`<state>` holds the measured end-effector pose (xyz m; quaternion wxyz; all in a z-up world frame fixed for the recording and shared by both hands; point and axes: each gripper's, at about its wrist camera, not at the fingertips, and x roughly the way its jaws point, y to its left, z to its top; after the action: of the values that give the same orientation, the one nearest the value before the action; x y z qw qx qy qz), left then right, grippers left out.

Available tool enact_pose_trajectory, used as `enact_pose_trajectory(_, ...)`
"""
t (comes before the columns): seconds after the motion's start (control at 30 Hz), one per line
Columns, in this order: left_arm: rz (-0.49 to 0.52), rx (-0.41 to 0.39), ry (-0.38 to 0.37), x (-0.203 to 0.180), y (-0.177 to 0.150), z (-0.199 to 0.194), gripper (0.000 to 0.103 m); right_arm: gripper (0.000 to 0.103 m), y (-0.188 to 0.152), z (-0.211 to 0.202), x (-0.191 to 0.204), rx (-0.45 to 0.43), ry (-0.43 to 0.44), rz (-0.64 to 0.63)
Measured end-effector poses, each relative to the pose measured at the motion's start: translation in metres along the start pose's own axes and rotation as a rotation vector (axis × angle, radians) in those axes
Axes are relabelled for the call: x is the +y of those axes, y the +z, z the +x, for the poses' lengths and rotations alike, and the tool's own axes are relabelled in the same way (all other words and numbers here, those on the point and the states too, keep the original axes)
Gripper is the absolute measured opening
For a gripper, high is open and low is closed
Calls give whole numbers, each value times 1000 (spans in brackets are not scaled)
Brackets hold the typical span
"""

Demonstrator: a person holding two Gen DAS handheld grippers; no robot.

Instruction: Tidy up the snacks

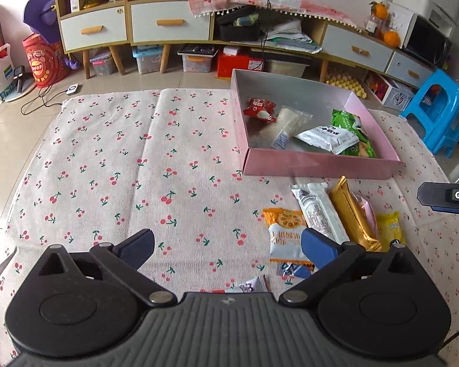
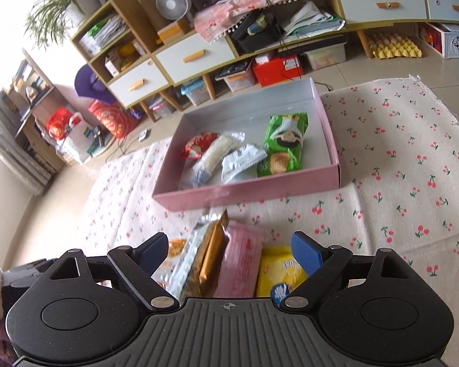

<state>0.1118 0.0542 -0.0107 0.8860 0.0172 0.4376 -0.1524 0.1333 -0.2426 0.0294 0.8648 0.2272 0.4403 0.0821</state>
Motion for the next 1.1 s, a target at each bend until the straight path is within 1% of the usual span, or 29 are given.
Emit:
enact_pose_trajectory(0.07,20,0,-11,3,-9,0,102,89,-7,-1,0,12,-5,-17)
enact_pose_trajectory(0.17,83,-19,-19,6,-20,-3,102,89,-19,0,0,27,-20,-57)
enact_pose_trajectory(0.37,181,-35,-72,18,-36,-3,102,89,-38,3,0,49,-37,-181)
enact_pose_trajectory(0.5,251,-36,-118,24,-48,-3,102,89,-53,5,-2,39,-63,-325)
enact_pose_trajectory(0.67,359,-45,-155,19,-62,0,102,89,-72,6,-5,51,-41,-480)
enact_pose_trajectory(0.8,456,-17,-175,13,-71,4,102,89,-92,9,5,74,-57,-658)
enact_pose_trajectory(0.9,506,5,-166,9,-75,9,102,89,-104,14,13,73,-94,-762)
enact_pose_trajectory(0.97,528,-6,-154,8,-78,9,103,89,-109,18,16,64,-137,-812)
enact_pose_trajectory(1.0,534,-14,-155,10,-78,9,103,90,-110,21,14,56,-163,-829)
enact_pose_trajectory(1.1,514,-13,-147,13,-74,11,103,91,-107,22,11,33,-178,-835)
